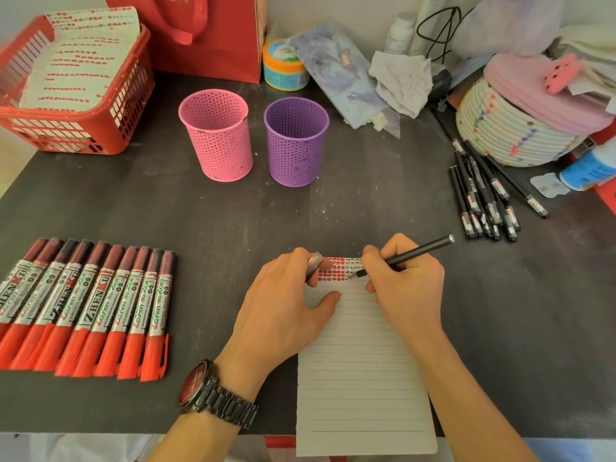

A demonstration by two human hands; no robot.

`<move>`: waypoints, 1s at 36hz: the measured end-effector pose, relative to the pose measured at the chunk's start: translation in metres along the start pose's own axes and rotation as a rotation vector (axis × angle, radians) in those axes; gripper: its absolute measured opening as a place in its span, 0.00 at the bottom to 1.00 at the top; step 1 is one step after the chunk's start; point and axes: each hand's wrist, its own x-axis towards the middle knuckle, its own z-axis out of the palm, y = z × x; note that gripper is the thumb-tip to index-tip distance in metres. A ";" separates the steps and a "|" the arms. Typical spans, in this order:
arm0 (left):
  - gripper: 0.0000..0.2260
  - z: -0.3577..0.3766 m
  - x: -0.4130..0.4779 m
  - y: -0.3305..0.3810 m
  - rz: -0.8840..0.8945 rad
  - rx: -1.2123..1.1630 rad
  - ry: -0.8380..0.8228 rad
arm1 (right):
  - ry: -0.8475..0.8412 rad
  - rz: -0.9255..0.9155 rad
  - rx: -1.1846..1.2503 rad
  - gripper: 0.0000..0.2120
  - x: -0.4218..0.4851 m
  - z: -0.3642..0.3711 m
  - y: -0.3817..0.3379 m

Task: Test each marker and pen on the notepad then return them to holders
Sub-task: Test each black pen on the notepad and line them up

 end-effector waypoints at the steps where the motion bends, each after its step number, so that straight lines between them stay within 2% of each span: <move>1: 0.17 0.000 0.000 0.000 -0.002 0.000 -0.001 | 0.002 -0.003 0.001 0.15 0.000 0.000 0.000; 18: 0.18 0.000 0.001 -0.001 -0.004 0.006 -0.019 | 0.009 0.001 0.020 0.15 0.000 -0.002 -0.001; 25: 0.15 -0.003 0.001 -0.001 0.014 -0.009 -0.043 | 0.114 0.098 0.342 0.18 0.006 -0.015 -0.013; 28: 0.13 -0.006 0.000 0.002 0.042 -0.009 -0.043 | 0.072 0.107 0.409 0.15 0.006 -0.021 -0.020; 32: 0.11 -0.012 -0.005 0.008 0.115 -0.046 0.012 | -0.080 0.178 0.616 0.13 -0.002 -0.035 -0.024; 36: 0.14 -0.019 -0.007 0.014 0.192 -0.128 0.052 | -0.150 0.207 0.685 0.14 -0.019 -0.045 -0.018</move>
